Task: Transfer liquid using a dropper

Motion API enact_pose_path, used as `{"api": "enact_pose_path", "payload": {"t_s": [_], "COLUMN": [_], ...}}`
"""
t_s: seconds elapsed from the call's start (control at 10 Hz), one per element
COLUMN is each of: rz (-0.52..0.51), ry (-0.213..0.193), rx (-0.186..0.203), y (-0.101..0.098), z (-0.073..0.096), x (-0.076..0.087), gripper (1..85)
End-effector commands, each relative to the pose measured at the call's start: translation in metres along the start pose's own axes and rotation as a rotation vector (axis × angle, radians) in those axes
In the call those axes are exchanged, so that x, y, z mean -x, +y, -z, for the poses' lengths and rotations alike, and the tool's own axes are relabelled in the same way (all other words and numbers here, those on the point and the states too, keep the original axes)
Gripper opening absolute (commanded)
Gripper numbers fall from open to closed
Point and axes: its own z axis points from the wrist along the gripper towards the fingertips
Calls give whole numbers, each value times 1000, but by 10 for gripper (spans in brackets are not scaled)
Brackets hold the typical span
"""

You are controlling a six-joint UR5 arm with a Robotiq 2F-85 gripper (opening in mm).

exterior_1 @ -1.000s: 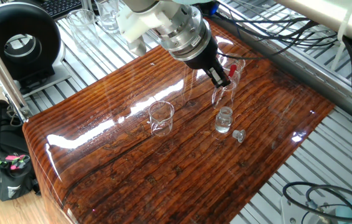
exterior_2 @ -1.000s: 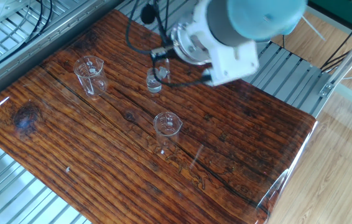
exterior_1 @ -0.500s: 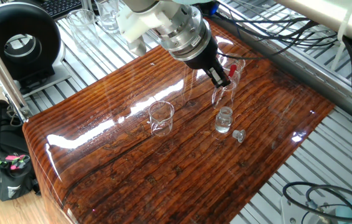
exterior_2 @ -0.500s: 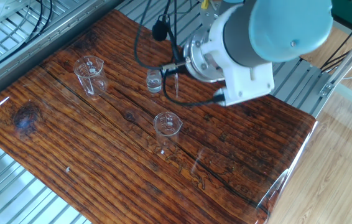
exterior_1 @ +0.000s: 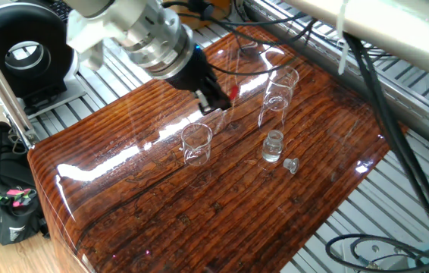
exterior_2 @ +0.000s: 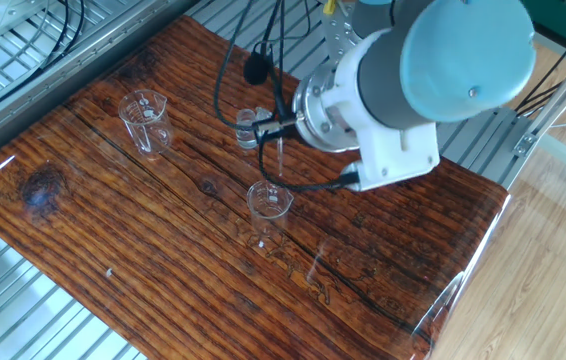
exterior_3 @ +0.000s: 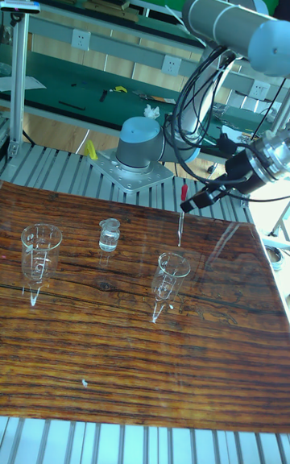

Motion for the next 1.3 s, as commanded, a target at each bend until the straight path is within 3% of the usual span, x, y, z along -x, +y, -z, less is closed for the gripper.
{"api": "enact_pose_path", "payload": {"t_s": [0.0, 0.3, 0.5, 0.7, 1.2], "rz": [-16, -2, 11, 16, 49], "ry": [-36, -24, 4, 5, 53], "rx": [-4, -11, -25, -19, -13], "y": [-10, -20, -26, -24, -17], "z": [-4, -14, -20, -26, -38], "x": [19, 29, 29, 37, 38], "gripper": [20, 20, 20, 20, 20]}}
